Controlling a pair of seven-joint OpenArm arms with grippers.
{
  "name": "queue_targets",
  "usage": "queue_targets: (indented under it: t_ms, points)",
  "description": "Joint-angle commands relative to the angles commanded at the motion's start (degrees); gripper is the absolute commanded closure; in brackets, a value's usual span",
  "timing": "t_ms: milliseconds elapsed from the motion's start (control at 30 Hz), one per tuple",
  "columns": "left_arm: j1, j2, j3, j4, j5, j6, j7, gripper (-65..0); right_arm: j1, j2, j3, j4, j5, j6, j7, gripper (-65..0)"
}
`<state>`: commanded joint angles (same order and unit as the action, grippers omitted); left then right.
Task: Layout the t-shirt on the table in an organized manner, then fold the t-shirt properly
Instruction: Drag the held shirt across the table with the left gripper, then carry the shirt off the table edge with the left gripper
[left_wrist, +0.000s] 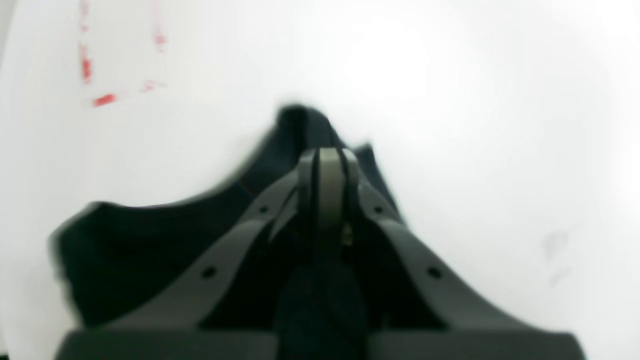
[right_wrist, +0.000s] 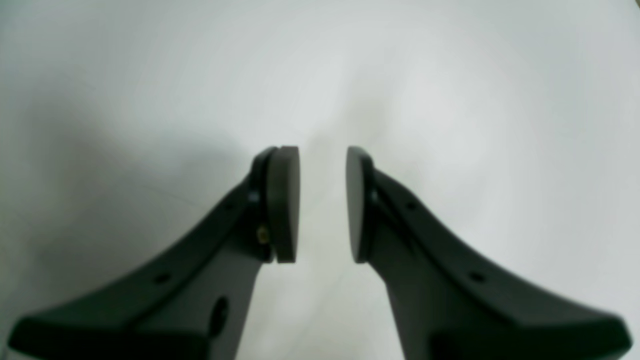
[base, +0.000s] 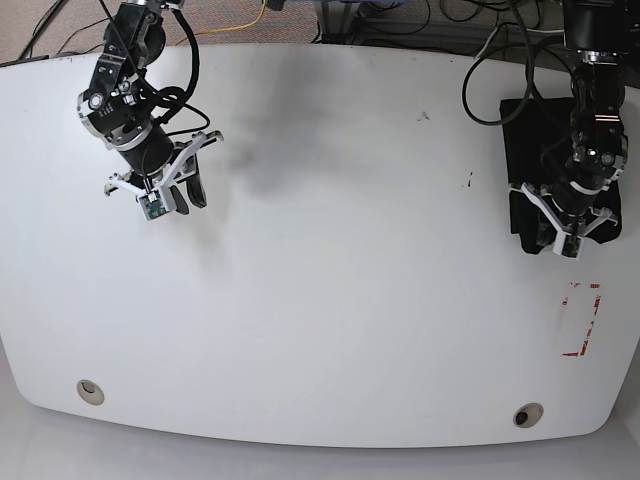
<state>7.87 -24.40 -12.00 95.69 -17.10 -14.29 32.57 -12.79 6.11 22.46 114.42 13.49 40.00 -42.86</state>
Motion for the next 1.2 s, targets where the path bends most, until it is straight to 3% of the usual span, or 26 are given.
queue_targets:
  t_ms: [133,533,867,1200]
  points:
    - [3.87,3.43,-3.43,4.84,-1.32,-0.09,3.25,0.0,0.00,0.00,0.09,0.18,0.00,0.00,0.00,-15.2]
    - [13.80,9.58,-4.13,5.45,-1.05,-0.09,3.08,0.0,0.00,-0.09,0.09,0.18,0.00,0.00,0.00,-15.2]
    - [13.45,8.35,-6.51,-5.54,-1.14,-0.26,2.81,0.0,0.00,-0.35,0.09,0.18,0.00,0.00,0.00,-15.2]
    - [12.04,2.81,-11.16,-14.07,-1.05,-7.47,0.18,0.0,-1.67,-0.35,0.18,0.35,0.00,0.00,0.00,-15.2]
